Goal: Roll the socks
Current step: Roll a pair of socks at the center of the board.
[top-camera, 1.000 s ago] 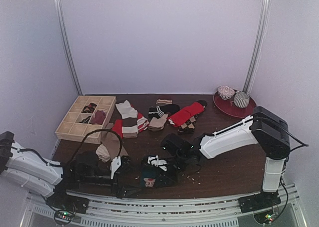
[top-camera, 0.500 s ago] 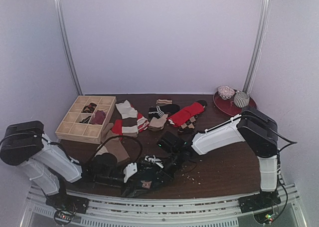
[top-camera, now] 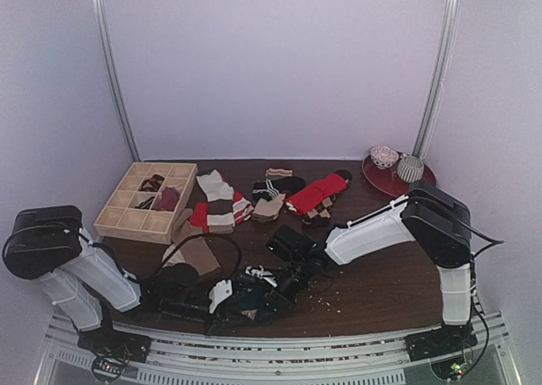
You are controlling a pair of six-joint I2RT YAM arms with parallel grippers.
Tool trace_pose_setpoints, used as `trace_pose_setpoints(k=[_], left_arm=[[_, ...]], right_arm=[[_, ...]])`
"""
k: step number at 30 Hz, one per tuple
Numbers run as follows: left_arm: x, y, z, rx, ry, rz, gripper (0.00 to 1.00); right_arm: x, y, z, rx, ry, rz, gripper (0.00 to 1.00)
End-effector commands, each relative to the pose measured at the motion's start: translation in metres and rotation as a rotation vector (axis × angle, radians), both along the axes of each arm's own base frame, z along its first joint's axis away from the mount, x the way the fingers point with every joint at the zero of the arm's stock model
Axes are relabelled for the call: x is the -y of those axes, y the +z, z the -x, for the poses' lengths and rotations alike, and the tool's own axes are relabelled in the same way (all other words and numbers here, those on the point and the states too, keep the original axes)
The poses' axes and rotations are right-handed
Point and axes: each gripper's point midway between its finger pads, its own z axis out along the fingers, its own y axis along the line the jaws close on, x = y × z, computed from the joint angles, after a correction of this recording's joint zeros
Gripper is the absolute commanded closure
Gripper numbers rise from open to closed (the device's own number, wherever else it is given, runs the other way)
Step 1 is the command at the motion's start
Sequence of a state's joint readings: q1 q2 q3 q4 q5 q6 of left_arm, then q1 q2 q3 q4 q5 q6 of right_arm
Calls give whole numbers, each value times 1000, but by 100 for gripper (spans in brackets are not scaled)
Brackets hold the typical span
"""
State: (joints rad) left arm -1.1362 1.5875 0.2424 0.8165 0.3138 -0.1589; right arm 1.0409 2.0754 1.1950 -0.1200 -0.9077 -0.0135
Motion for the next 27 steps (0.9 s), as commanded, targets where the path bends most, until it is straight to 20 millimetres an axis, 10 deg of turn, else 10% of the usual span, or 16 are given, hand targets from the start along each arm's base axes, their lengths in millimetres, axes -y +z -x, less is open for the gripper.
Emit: trace_pose_setpoints(k=[1, 5, 9, 21, 27], left_arm=[[-5, 4, 6, -78, 27, 33, 100], [-21, -15, 7, -174, 111, -27, 100], [-25, -22, 11, -238, 132, -45, 100], [-22, -31, 18, -296, 109, -52, 100], [-21, -29, 23, -307, 80, -40, 100]], right_arm=[[44, -49, 4, 24, -83, 218, 69], [24, 12, -33, 300, -214, -72, 62], [24, 58, -26, 709, -191, -304, 37], [-7, 30, 2, 1122, -1, -270, 30], [-11, 14, -3, 1127, 4, -221, 45]])
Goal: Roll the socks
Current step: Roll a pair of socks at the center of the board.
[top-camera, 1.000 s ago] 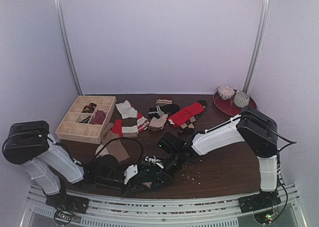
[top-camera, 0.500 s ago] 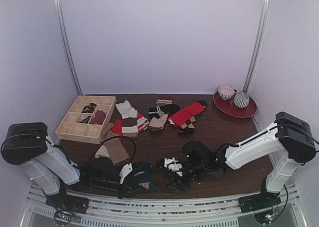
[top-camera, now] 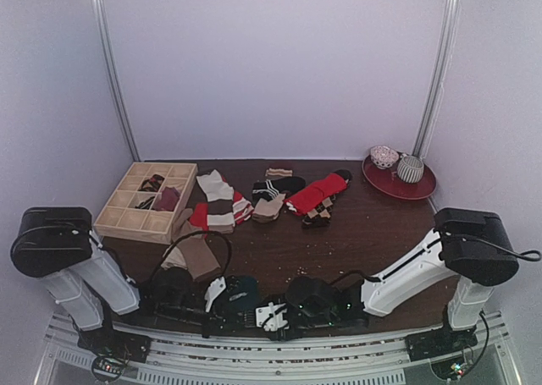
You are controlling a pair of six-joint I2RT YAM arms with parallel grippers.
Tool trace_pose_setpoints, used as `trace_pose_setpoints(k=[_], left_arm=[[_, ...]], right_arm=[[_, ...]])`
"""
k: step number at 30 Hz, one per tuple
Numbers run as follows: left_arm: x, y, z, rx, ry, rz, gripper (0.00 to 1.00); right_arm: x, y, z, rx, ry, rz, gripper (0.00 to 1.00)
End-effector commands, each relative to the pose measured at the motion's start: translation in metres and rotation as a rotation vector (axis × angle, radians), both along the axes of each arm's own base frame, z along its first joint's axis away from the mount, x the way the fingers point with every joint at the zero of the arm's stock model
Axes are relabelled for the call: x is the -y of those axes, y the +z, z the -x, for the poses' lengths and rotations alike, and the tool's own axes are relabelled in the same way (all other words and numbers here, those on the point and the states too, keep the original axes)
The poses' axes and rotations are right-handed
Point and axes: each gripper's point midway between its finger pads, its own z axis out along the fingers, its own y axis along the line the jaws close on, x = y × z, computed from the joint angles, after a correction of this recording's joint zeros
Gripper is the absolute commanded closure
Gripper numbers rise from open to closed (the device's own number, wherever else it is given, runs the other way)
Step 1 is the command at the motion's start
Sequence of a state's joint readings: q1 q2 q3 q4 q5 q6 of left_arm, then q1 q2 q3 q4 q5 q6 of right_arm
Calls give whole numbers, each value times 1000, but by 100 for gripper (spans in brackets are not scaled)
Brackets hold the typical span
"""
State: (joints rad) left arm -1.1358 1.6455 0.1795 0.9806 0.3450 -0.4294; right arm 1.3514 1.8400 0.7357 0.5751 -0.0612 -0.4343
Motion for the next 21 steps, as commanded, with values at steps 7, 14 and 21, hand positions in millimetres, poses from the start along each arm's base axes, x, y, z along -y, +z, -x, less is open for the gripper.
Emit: trace_pose_setpoints(k=[7, 14, 21], left_arm=[[-12, -30, 16, -82, -47, -98, 94], [-12, -4, 2, 60, -18, -64, 18], [-23, 45, -19, 263, 78, 18, 2]], right_arm=[[-11, -3, -3, -46, -23, 39, 76], [7, -12, 12, -402, -26, 109, 78], [26, -8, 12, -754, -86, 158, 78]])
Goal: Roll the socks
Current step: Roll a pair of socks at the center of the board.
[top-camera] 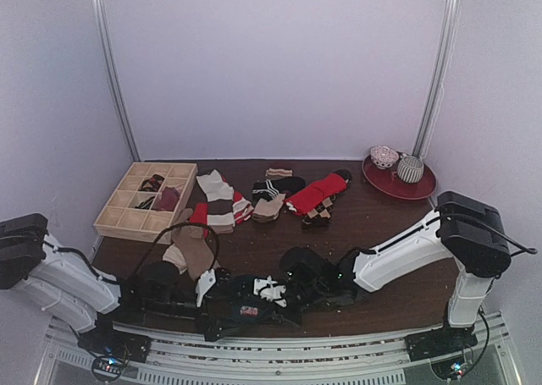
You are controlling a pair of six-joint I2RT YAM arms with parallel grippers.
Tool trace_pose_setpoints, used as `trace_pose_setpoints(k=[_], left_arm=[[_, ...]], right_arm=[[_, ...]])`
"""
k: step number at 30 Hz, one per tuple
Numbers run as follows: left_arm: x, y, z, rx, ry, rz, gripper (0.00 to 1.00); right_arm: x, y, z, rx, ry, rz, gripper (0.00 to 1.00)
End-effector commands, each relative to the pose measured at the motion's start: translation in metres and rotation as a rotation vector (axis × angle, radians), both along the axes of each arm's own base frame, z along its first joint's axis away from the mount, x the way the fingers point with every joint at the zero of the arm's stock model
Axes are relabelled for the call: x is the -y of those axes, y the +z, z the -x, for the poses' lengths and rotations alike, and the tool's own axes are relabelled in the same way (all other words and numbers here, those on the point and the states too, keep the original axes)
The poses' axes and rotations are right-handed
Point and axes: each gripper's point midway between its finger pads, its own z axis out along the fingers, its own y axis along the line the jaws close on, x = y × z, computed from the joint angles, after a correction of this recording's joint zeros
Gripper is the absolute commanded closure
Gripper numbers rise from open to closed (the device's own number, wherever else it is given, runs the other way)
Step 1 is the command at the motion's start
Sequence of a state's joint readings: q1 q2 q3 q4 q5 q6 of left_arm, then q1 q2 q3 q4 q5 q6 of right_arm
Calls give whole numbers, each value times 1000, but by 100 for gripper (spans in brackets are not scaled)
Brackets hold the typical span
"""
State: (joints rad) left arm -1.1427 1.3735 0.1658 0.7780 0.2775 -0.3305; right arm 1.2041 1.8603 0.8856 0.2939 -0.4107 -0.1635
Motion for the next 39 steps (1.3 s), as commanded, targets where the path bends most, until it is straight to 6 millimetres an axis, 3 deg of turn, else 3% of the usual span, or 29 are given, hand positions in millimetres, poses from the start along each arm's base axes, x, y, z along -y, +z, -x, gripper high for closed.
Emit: trace_pose_setpoints(k=[1, 7, 14, 26, 29, 36, 38, 39], left_arm=[[-16, 17, -14, 149, 74, 16, 2], [-12, 34, -12, 251, 34, 56, 4], [1, 14, -15, 264, -7, -3, 14], [8, -20, -8, 173, -45, -60, 44], [14, -18, -7, 162, -65, -48, 47], [22, -22, -5, 128, -87, -61, 79], [18, -26, -5, 103, -65, -69, 98], [13, -31, -8, 88, -33, -86, 100]], right_arm=[[28, -8, 18, -341, -27, 111, 77], [34, -30, 11, -535, -87, 249, 77], [38, -43, 17, -606, -64, 369, 77], [40, -48, 18, -632, -67, 372, 77], [38, -48, 16, -632, -71, 366, 77], [32, -49, 10, -614, -97, 351, 77], [26, -42, 4, -592, -107, 307, 72], [22, -37, 1, -575, -111, 277, 68]])
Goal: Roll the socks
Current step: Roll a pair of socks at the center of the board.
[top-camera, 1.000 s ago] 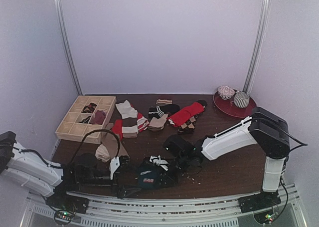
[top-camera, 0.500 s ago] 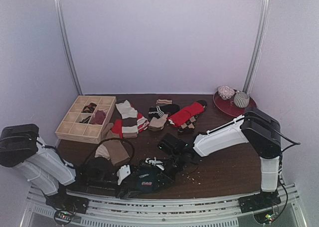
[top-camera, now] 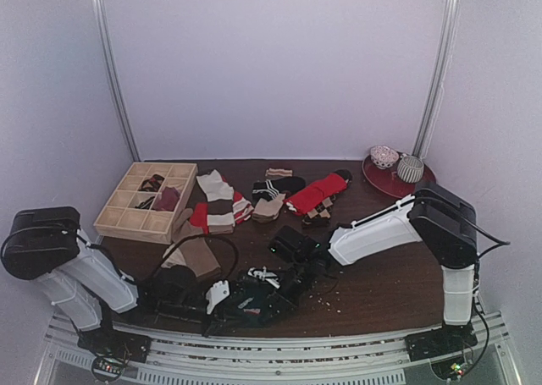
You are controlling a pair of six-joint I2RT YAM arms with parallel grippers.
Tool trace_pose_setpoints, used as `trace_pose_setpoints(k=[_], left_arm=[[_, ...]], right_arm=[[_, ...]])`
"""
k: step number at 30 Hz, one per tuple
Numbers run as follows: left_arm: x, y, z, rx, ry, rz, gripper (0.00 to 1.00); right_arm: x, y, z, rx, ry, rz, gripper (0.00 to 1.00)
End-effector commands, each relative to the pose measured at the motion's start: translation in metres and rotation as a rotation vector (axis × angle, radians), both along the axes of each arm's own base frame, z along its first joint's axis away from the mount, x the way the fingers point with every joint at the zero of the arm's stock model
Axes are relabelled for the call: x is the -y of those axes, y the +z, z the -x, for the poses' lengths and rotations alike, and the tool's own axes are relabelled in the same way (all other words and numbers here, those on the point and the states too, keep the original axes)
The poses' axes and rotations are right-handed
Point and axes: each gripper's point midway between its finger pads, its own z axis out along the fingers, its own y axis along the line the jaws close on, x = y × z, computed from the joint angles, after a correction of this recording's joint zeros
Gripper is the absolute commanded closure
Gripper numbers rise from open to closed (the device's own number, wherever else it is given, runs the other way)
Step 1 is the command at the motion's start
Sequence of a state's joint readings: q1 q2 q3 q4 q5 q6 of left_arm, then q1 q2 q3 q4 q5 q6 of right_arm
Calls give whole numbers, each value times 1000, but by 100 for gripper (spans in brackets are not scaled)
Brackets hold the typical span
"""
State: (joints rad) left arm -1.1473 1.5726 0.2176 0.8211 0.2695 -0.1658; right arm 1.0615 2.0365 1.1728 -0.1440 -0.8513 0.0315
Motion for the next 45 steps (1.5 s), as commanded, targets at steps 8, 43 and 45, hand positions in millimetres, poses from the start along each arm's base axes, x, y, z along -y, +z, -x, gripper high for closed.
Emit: trace_pose_setpoints(k=[8, 43, 45], left_arm=[[-23, -31, 6, -199, 134, -77, 100], [-20, -40, 12, -276, 100, -99, 50], [-12, -20, 1, -212, 111, -59, 21]], right_arm=[[3, 29, -43, 345, -190, -158, 60], [11, -16, 10, 851, 121, -112, 74], [15, -16, 17, 742, 116, -99, 74]])
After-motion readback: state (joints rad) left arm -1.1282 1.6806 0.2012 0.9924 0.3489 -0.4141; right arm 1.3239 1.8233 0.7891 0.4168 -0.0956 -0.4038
